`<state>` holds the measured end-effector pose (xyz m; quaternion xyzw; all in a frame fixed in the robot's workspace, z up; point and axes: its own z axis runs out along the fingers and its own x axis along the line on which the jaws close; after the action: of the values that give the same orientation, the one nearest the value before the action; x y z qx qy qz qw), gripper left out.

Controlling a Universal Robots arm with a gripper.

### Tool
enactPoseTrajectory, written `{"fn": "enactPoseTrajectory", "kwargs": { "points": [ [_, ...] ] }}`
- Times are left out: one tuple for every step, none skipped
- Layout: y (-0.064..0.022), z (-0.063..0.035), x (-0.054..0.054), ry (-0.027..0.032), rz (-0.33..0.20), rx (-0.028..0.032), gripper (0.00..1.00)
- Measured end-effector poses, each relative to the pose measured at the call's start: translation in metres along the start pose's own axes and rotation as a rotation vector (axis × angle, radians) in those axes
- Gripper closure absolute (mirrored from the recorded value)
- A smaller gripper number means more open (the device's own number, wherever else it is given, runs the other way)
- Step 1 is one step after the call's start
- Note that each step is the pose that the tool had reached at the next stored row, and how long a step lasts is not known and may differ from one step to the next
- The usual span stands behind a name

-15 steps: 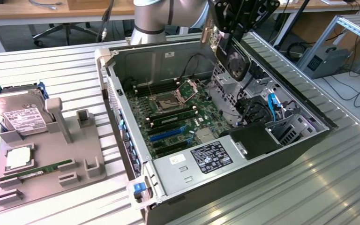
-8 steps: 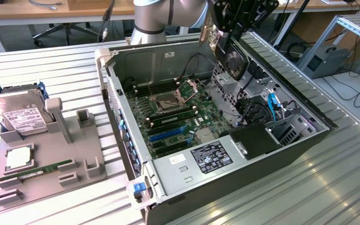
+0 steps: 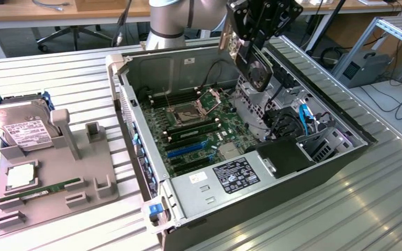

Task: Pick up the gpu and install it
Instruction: 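Pick up the gpu and move the gpu toward the slot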

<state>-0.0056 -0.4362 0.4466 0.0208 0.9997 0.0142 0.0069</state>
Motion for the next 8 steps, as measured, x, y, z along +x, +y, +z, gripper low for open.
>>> {"fn": "enactPoseTrajectory", "kwargs": {
  "points": [
    [0.0009,0.0010,0.0000,0.0000,0.000,0.0000,0.73],
    [0.0019,0.0022,0.0001,0.0000,0.000,0.0000,0.73],
    [0.0030,0.0035,0.0002,0.0000,0.000,0.0000,0.73],
    [0.0039,0.0048,0.0002,0.0000,0.000,0.0000,0.73],
    [0.0046,0.0060,0.0002,0.0000,0.000,0.0001,0.73],
    [0.0050,0.0072,0.0002,0.0000,0.000,0.0000,0.73],
    [0.0053,0.0088,0.0003,0.0000,0.000,-0.0002,0.73],
    [0.0054,0.0100,0.0003,-0.0001,0.000,-0.0002,0.73]
  ]
}}
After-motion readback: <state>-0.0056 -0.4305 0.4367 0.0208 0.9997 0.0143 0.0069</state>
